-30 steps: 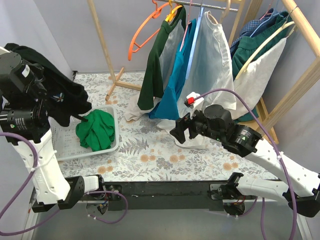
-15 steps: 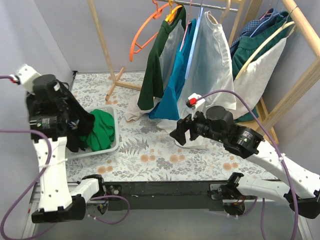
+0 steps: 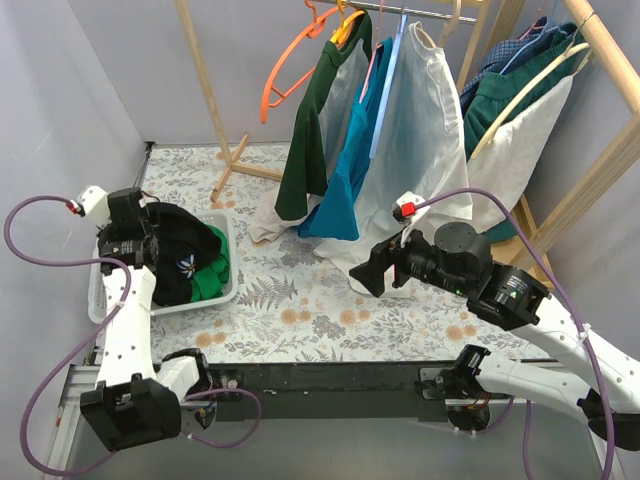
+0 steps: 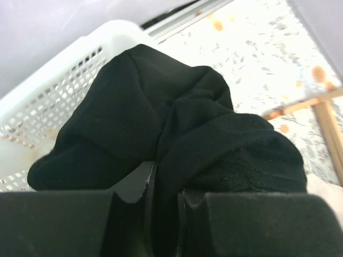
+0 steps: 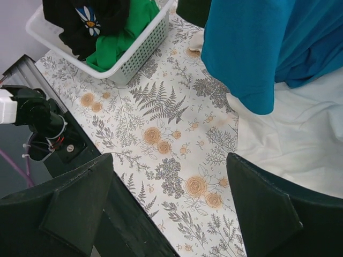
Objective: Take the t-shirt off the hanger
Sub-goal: Place the T-shirt in the bin.
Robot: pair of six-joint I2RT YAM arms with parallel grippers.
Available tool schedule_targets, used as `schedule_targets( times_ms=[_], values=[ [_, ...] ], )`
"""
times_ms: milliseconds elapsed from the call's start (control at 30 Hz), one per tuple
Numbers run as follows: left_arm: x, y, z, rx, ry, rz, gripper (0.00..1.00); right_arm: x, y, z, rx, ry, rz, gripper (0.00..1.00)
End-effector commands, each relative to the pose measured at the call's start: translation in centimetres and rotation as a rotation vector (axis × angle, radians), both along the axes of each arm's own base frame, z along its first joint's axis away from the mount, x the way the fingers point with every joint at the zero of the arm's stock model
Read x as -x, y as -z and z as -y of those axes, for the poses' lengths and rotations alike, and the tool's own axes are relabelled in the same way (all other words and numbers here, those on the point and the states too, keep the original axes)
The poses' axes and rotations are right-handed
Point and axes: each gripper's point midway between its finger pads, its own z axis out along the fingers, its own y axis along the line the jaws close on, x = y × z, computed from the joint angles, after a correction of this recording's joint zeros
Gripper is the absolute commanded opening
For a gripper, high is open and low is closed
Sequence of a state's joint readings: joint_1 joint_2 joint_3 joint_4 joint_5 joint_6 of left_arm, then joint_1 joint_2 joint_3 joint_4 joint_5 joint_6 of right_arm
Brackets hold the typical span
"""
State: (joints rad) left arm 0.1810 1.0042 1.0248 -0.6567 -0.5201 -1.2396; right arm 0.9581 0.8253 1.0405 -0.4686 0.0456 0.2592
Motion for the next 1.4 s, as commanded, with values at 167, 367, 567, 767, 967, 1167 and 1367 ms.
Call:
schedule_targets(
  times_ms=[167,367,567,767,967,1167,1367],
  values=[
    [0.9,7.8,-4.8,0.295,-0.094,0.003,0.0,-1.7,-1.3,0.9,0.045,0.09,0.042,0.94],
    [1.5,12.2,-3.4,0.412,-0.06,-0.045,0.2,-2.6,-2.8,2.0,0.03,0.159,0.092,0.98],
    [0.9,6.4,-3.5,0.312,0.014,0.04,0.86,-3.7,-4.1,3.1,0.064,0.238,0.116,0.98],
    [0.8,0.6,-3.5,0.231,0.063,0.103,0.98,-5.2,-8.7,4.7,0.044,0.34,0.218,0.98],
    [1.8,-2.2,-3.6,0.175,0.047,0.143,0.98,-7.5,-15.4,7.2,0.023,0.524,0.354,0.92],
    [-0.2,-7.8,0.4,0.132,0.311,0.258,0.98,-9.9,-22.6,6.1,-0.036,0.581,0.43,0.81],
    [-1.7,-10.4,5.5,0.094,0.574,0.274,0.98,-13.0,-26.2,7.4,-0.005,0.718,0.502,0.79]
  ],
)
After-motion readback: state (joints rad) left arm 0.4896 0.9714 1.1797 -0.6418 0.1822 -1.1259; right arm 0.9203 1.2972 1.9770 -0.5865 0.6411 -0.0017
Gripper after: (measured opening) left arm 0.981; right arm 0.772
